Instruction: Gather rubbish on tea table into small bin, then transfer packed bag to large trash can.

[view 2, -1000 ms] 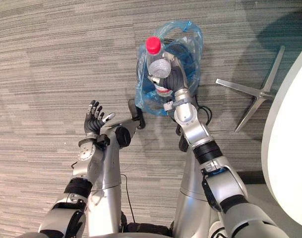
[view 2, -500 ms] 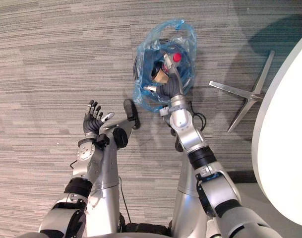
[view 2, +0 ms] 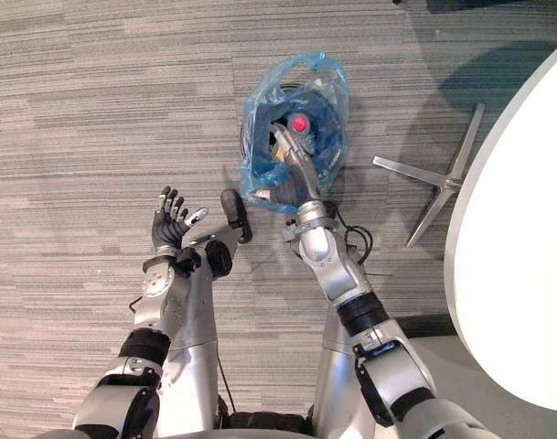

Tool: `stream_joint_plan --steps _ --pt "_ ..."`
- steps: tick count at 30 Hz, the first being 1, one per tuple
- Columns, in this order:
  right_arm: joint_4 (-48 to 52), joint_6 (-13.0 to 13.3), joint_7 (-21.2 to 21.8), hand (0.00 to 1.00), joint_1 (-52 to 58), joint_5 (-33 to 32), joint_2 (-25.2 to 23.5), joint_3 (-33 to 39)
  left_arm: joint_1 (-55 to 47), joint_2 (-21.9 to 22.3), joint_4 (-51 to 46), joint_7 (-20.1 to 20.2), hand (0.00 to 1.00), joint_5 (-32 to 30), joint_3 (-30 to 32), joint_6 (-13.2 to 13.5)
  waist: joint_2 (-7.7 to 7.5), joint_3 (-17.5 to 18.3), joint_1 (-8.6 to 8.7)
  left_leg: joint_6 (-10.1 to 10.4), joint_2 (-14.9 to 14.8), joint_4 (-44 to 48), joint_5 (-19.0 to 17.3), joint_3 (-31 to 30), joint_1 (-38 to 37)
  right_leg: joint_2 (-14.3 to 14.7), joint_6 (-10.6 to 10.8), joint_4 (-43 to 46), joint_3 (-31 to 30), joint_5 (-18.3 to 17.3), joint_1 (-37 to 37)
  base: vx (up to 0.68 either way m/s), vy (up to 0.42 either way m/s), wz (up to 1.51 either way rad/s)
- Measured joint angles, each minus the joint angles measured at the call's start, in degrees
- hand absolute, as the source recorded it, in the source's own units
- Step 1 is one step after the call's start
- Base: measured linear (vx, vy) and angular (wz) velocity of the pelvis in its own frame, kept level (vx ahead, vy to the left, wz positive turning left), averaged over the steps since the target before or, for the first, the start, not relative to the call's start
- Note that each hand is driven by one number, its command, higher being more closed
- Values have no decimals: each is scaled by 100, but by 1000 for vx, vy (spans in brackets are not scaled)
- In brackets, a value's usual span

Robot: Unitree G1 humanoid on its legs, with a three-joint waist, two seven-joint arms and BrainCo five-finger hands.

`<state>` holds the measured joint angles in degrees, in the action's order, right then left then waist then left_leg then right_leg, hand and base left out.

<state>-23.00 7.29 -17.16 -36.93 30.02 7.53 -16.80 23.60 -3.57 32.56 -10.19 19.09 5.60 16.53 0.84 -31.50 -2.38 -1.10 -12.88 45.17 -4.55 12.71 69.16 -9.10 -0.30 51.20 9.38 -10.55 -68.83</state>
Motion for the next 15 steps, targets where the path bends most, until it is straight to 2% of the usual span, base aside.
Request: stream_joint_plan --steps 8,12,15 --pt "-822 -373 -171 0 -502 226 -20 9 90 1 -9 -120 0 22 128 75 -2 -2 -9 -20 103 1 82 -63 410 -95 -6 168 23 -38 -434 -16 -5 10" --pt "-1251 -414 -178 0 -874 207 -11 20 231 -7 -120 -126 0 52 119 166 1 -3 -19 0 129 161 60 -162 727 -168 -43 376 96 -125 -701 -41 0 13" --pt "-1565 -506 -173 0 -1081 193 26 20 286 -12 -176 -128 0 66 114 251 2 -2 -107 -3 164 231 62 -183 911 -219 -21 524 83 -196 -903 -53 0 12"
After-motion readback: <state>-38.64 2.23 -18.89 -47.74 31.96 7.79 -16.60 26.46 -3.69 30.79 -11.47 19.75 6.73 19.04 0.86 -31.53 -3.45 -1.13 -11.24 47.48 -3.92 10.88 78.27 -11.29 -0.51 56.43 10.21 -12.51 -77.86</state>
